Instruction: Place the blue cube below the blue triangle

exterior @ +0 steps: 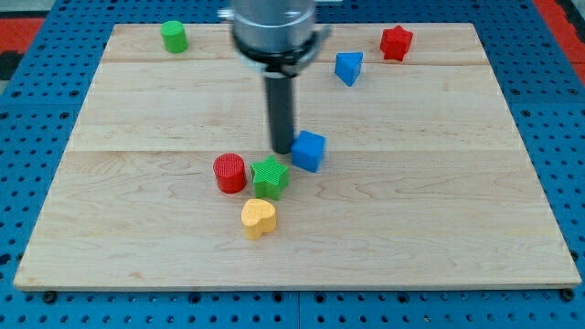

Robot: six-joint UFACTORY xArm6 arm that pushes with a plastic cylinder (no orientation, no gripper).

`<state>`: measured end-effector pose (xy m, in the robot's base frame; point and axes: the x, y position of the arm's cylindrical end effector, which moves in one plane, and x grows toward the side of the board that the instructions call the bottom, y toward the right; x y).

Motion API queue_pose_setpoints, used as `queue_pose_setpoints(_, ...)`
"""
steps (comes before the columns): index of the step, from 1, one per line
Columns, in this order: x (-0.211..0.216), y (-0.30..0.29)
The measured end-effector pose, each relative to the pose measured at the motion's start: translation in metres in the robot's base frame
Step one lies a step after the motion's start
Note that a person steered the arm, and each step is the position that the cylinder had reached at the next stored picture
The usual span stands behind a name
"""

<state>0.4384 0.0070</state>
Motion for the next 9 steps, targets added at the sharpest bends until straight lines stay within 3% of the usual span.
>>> queue_pose_setpoints(3,0.054,-0.013)
queue_pose_setpoints(5,-0.004,0.029)
queue_pose_setpoints(7,0.01,0.038)
queue_pose_setpoints(9,0.024,0.098)
